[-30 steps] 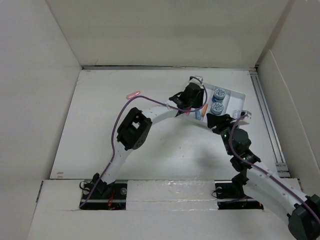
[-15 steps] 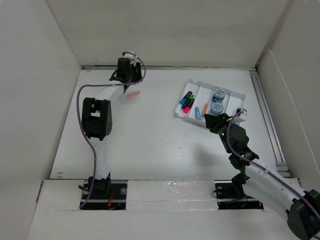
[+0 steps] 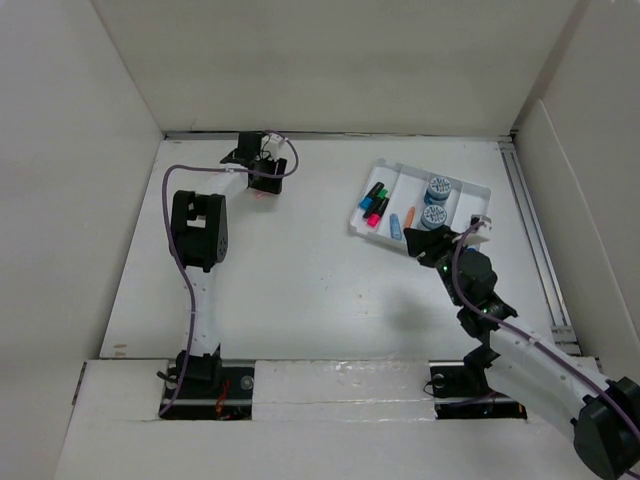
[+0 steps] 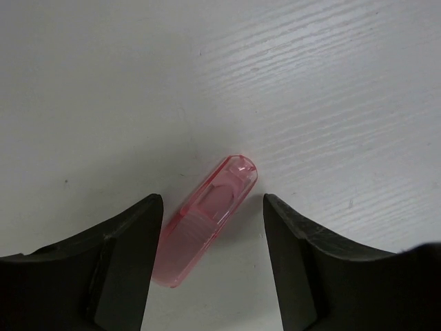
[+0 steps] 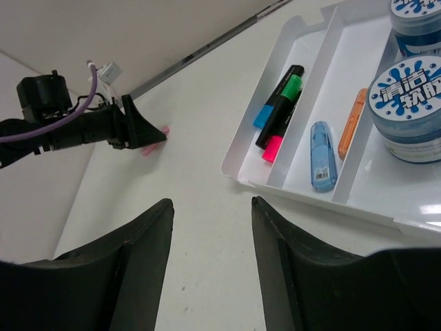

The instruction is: Organize the desk

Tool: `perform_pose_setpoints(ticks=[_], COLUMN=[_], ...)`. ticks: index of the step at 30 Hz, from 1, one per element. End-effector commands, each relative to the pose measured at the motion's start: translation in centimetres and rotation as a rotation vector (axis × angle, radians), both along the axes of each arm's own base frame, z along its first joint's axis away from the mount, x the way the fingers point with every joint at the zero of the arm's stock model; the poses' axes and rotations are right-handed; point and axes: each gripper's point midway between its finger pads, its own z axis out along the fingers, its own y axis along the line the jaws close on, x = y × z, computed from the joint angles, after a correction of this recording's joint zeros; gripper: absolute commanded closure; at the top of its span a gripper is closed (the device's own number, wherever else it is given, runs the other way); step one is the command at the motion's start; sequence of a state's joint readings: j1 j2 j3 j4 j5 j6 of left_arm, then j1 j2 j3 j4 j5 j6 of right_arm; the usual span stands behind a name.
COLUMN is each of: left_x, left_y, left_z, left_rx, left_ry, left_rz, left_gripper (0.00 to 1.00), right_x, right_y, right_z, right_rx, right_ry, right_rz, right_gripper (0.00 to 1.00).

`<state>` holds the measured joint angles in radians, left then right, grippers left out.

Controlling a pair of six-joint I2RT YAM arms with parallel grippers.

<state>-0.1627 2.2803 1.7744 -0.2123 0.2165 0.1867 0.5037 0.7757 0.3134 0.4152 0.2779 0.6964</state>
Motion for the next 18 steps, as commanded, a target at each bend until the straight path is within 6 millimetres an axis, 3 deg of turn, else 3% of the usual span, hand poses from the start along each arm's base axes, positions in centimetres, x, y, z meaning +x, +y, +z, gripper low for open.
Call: perform_pose_setpoints(ticks=[1, 7, 13, 18], left_x=[-1.1, -0.9, -1.3, -0.7], left_y=[0.9, 1.9, 2.2, 1.9], left_z=[0.9, 0.9, -0.5, 1.0], left_rx=[0.025, 0.072, 0.111, 0.112], left_ry=[0.018, 0.006, 0.020, -0.015], left_rz=[-0.039, -0.013, 0.014, 0.033], left_gripper=[0.44, 0.44, 0.75, 0.93], right_x=[0.5, 1.0, 1.1, 1.1], right_y=[0.6, 1.2, 1.2, 1.0], right_z=[3.1, 2.5, 2.3, 2.4], right_rx=[0.030, 0.012, 0.006, 0.005], right_ry=[-0.072, -0.047, -0.044, -0.045], right_rz=[0.015, 0.035, 0.028, 0.022], right_gripper=[0.45, 0.45, 0.45, 0.45])
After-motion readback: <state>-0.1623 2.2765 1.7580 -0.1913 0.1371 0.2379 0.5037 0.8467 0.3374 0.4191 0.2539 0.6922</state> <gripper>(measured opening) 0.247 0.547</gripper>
